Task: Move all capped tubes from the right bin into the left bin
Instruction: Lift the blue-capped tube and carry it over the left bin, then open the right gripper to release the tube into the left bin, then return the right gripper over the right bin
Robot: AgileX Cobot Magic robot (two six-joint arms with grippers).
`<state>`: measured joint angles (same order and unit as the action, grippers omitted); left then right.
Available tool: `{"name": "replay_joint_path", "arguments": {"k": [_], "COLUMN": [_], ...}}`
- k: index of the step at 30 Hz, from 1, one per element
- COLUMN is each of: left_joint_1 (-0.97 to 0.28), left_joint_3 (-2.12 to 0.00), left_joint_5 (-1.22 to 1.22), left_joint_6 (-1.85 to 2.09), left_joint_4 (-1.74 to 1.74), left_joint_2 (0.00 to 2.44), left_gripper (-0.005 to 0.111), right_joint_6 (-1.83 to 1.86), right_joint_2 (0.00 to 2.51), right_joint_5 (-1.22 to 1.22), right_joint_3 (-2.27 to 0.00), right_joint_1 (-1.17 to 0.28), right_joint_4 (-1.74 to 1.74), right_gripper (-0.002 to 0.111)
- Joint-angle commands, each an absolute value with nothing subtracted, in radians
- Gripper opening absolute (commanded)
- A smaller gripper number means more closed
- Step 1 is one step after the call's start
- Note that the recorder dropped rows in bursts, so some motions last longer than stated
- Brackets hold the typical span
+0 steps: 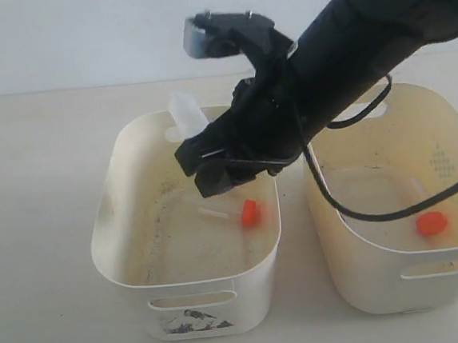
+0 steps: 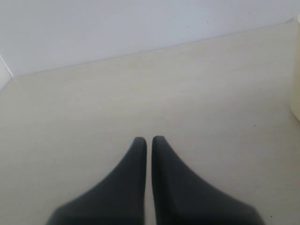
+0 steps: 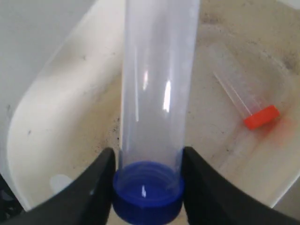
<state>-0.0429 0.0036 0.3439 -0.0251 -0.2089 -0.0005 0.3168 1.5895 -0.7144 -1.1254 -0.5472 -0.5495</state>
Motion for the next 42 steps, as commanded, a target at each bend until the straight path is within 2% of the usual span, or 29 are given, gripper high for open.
{"name": "replay_joint_path", "arguments": {"k": [1, 2, 5, 10, 16, 24, 42], "left_joint_1": [-0.044, -0.044, -0.044, -0.044, -0.044, -0.044, -0.044], "left_joint_3": [0.0, 0.0, 0.0, 0.0, 0.0, 0.0, 0.0], "left_joint_5": [0.34, 0.34, 0.34, 0.34, 0.34, 0.34, 0.34], "left_joint_6": [-0.035, -0.035, -0.035, -0.035, -0.035, -0.035, -0.035], "left_joint_4": [-0.206, -0.206, -0.206, -0.206, -0.206, -0.206, -0.206], "left_joint_2": [0.0, 0.0, 0.0, 0.0, 0.0, 0.0, 0.0], "left_gripper": [0.004, 0.004, 0.004, 0.004, 0.004, 0.004, 0.004], "right_joint_6": [0.296, 0.277, 0.299, 0.256, -0.132, -0.523, -0.427], "right_joint_2": [1.63, 1.625, 1.586, 1.472, 1.364, 1.365, 1.605], "right_joint_5": [-0.717, -0.726, -0.728, -0.73, -0.74, -1.015, -1.061], "right_joint_3": [-1.128, -1.128, -1.13, -1.13, -1.13, -1.128, -1.128], "right_joint_1": [-0.55, -0.55, -0.547, -0.503, -0.425, -0.407, -0.346], "right_joint_4": [-0.541, -0.541, -0.536, -0.499, -0.205, 0.259, 0.201], "right_gripper": [0.053, 0.043, 0.0, 0.001, 0.001, 0.001, 0.001]}}
